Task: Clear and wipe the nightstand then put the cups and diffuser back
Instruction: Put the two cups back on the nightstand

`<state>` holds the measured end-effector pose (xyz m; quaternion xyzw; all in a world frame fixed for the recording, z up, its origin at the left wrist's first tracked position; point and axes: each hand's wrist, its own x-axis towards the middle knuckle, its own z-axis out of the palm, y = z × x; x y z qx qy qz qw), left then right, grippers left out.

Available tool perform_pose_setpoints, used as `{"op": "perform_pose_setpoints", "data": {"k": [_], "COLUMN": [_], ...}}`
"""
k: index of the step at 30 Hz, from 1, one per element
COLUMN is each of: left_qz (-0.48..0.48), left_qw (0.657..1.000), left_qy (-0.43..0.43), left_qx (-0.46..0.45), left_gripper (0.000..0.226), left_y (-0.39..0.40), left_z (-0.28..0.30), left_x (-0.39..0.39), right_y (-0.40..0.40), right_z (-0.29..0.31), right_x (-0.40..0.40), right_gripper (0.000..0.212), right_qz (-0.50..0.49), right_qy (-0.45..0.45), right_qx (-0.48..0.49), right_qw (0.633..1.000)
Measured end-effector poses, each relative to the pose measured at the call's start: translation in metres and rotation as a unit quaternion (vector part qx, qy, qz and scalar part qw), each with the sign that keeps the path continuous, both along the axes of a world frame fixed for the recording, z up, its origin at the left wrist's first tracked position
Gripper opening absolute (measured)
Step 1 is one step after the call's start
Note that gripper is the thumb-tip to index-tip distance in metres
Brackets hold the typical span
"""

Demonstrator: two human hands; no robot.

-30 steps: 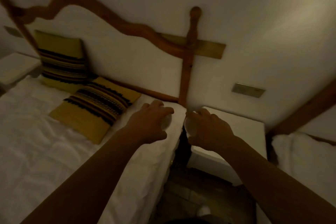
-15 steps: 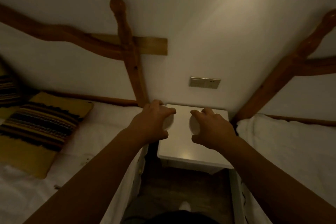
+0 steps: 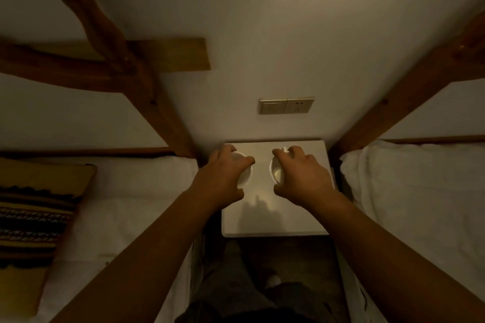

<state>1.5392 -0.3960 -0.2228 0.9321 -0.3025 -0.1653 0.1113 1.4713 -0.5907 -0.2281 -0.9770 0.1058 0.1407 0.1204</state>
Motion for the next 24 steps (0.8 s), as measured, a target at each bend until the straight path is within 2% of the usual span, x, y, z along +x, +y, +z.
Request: {"op": "perform_pose_setpoints", "data": {"k": [10,17,24], "left_qz": [-0.011,0.022,0.022], "left_qw": [0.999,0.996,0.997], "left_qy": [0.033,0.071,0.061], "left_qx": [0.023,0.051,0.042], "left_gripper": [0.076,0.075,0.072], "left_y": [-0.026,-0.032,-0.041], "left_z": [-0.107,-0.198,-0.274], "left_x": [0.075,0.099,0.114], "right_y": [-0.006,-0.016,-0.023], "right_z": [-0.101,-0.188,-0.265], "right_x": [0.07,0.097,0.118], "right_gripper": [0.09,0.086,0.083], "right_qz": [-0.039,-0.025,-0.037], "right_qy": [0.036,0.081,0.092], "right_qx": [0.021,0.017,0.043], "right_qw": [0.998,0.996,0.994]}}
